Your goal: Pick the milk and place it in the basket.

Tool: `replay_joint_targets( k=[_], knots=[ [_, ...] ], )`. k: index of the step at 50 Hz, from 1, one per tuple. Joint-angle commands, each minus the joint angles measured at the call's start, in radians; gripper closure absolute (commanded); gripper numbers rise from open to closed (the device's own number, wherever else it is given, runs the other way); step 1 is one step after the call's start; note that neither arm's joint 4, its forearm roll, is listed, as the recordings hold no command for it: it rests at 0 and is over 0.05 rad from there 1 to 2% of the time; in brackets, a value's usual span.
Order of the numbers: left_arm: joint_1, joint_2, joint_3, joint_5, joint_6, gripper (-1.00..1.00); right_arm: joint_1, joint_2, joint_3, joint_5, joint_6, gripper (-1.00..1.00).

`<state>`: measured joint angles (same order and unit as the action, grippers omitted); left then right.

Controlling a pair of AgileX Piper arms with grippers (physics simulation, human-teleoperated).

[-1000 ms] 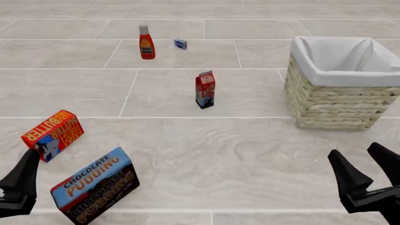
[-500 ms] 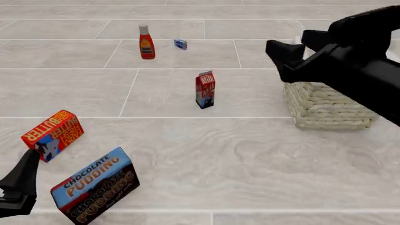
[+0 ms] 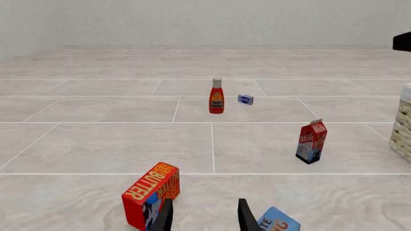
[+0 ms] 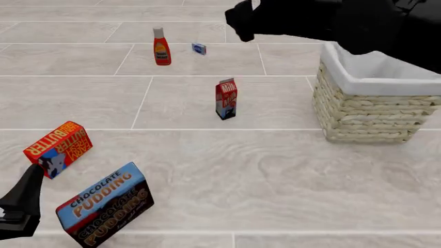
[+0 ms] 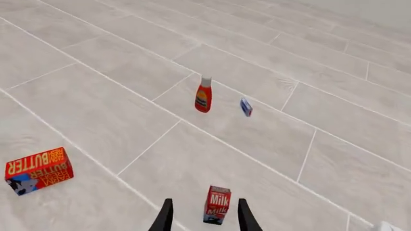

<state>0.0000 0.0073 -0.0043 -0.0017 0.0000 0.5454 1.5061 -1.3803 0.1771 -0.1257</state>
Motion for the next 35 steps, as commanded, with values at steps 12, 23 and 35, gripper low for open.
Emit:
replay_joint_targets(
  k=[12, 23, 35],
  knots=[
    [0.000, 0.000, 0.000, 0.000, 0.000, -1.00, -0.020, 0.346, -0.443, 0.237, -0.037, -1.00],
    [0.000, 0.000, 0.000, 0.000, 0.000, -1.00, -0.034, 0.423, -0.506, 0.267, -0.014, -1.00],
    [0.000, 0.000, 0.000, 0.000, 0.000, -1.00, -0.031, 0.485, -0.531, 0.269, 0.016, -1.00]
  ],
)
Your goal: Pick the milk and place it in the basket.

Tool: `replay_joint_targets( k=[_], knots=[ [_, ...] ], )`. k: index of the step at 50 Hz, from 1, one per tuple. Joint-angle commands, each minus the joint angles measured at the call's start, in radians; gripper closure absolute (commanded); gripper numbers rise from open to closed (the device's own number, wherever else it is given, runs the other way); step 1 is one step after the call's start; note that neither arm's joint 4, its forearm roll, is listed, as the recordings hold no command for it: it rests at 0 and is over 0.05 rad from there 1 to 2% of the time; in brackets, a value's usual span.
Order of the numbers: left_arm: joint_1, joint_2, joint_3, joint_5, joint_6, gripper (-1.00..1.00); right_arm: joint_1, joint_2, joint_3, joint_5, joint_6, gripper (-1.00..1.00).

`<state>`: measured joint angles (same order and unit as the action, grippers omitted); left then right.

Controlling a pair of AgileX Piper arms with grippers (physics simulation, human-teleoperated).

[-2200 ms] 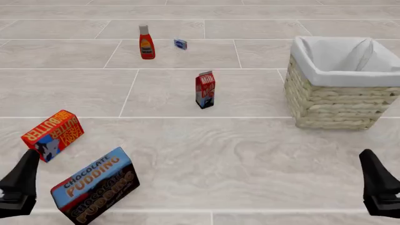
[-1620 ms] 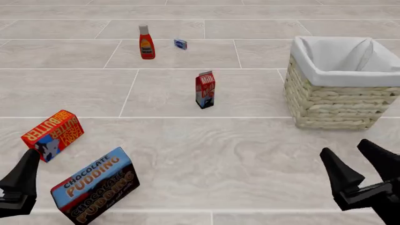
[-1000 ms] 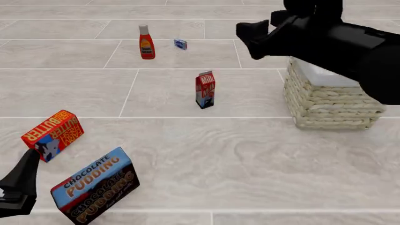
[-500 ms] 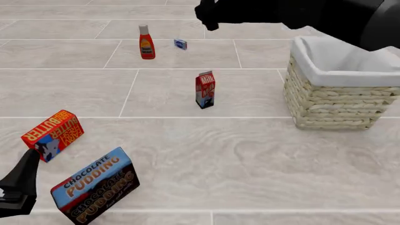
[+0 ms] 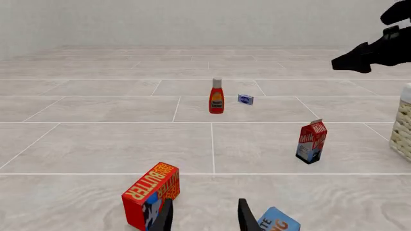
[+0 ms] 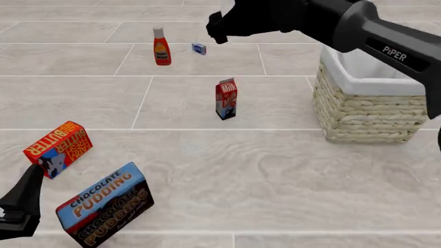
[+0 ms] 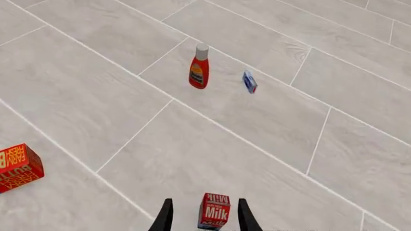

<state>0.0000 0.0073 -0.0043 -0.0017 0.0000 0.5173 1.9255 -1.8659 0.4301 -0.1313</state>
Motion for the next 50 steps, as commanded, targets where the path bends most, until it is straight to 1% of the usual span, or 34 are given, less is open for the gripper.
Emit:
replay_joint_targets(
  k=[1, 10, 23, 40, 50],
  knots=[
    [0.000, 0.000, 0.000, 0.000, 0.000, -1.00, -0.004, 0.070, -0.048, 0.017, 0.026, -1.00],
    [0.000, 0.000, 0.000, 0.000, 0.000, -1.00, -0.015, 0.110, -0.072, 0.017, 0.035, -1.00],
    [0.000, 0.000, 0.000, 0.000, 0.000, -1.00, -0.046, 0.169, -0.123, 0.032, 0.021, -1.00],
    [0.000, 0.000, 0.000, 0.000, 0.000, -1.00, -0.056, 0.231, -0.149, 0.026, 0.046, -1.00],
    [0.000, 0.000, 0.000, 0.000, 0.000, -1.00, -0.066, 0.277, -0.193, 0.039, 0.061, -1.00]
  ],
)
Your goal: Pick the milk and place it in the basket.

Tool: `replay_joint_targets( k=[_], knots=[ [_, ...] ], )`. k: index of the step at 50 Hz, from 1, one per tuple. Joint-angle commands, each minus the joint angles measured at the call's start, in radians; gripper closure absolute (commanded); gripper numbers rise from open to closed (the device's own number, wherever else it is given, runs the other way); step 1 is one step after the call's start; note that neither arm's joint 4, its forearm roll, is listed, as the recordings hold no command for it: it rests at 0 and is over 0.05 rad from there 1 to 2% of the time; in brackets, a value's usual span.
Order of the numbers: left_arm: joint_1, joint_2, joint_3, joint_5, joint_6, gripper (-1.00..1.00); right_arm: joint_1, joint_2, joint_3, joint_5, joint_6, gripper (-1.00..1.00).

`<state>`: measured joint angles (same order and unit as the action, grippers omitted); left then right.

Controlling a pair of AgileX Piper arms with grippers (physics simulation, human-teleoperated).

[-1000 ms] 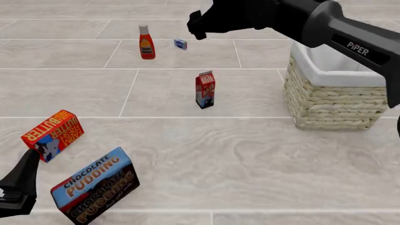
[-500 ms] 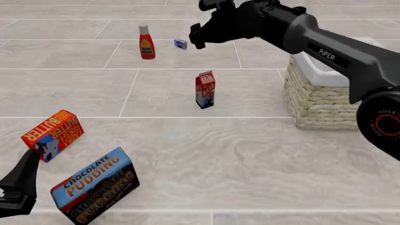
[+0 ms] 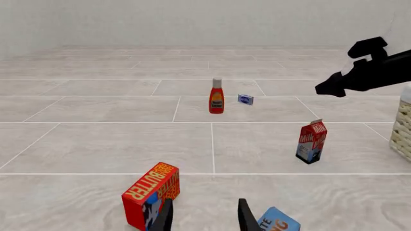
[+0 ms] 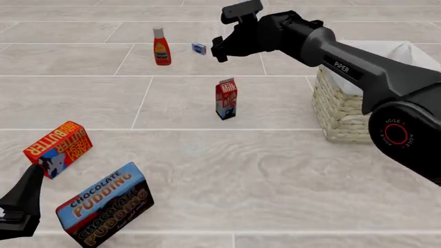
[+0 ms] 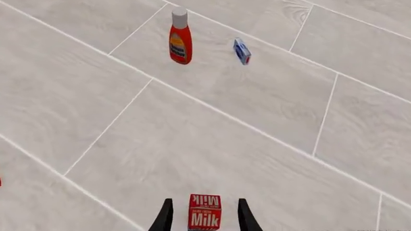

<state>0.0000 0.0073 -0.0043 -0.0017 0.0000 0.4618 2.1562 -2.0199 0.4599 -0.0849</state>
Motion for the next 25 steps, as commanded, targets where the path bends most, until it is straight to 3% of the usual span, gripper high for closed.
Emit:
replay_joint_targets(
  k=[1, 25],
  knots=[
    [0.000, 0.000, 0.000, 0.000, 0.000, -1.00, -0.013, 0.051, -0.042, 0.010, 0.014, -1.00],
    [0.000, 0.000, 0.000, 0.000, 0.000, -1.00, -0.016, 0.162, -0.112, 0.020, 0.054, -1.00]
  ],
)
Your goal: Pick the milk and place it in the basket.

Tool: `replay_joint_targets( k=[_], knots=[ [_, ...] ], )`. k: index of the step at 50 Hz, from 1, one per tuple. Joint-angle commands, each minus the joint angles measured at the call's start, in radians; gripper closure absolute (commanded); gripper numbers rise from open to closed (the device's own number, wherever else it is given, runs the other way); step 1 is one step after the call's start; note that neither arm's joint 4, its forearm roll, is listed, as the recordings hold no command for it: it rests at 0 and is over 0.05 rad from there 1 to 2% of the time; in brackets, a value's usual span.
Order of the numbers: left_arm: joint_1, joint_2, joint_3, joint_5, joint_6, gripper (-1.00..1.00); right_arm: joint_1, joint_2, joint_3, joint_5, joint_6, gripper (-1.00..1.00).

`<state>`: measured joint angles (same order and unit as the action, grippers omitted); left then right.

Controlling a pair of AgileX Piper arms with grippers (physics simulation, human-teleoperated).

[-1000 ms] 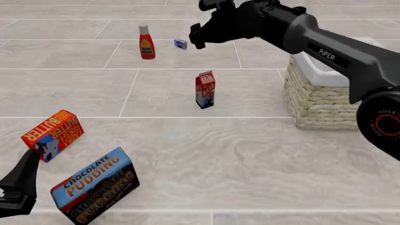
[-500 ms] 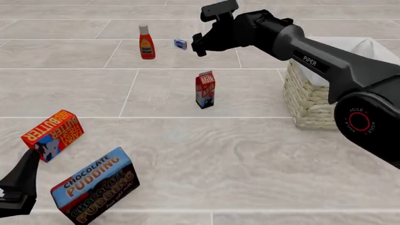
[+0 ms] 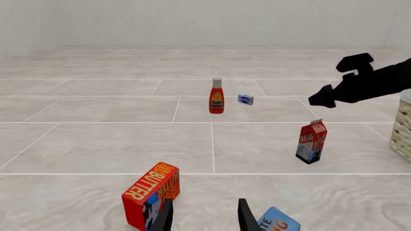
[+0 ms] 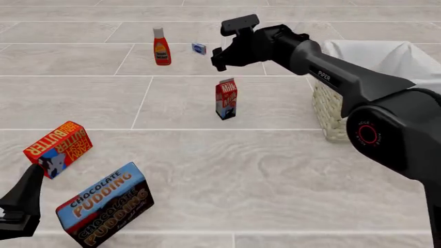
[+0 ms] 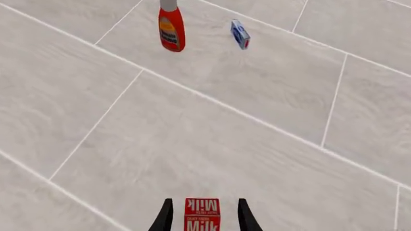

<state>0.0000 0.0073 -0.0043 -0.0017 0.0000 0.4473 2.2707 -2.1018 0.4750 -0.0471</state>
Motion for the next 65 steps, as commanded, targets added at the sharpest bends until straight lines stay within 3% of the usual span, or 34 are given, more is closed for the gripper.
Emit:
replay_joint_targets(
  k=[1, 15, 65],
  knots=[
    [0.000, 0.000, 0.000, 0.000, 0.000, -1.00, -0.001, 0.051, -0.032, 0.005, 0.019, -1.00],
    [0.000, 0.000, 0.000, 0.000, 0.000, -1.00, -0.007, 0.091, -0.042, 0.003, 0.033, -1.00],
    [0.000, 0.000, 0.000, 0.000, 0.000, -1.00, 0.005, 0.150, 0.086, -0.097, 0.083, -1.00]
  ],
)
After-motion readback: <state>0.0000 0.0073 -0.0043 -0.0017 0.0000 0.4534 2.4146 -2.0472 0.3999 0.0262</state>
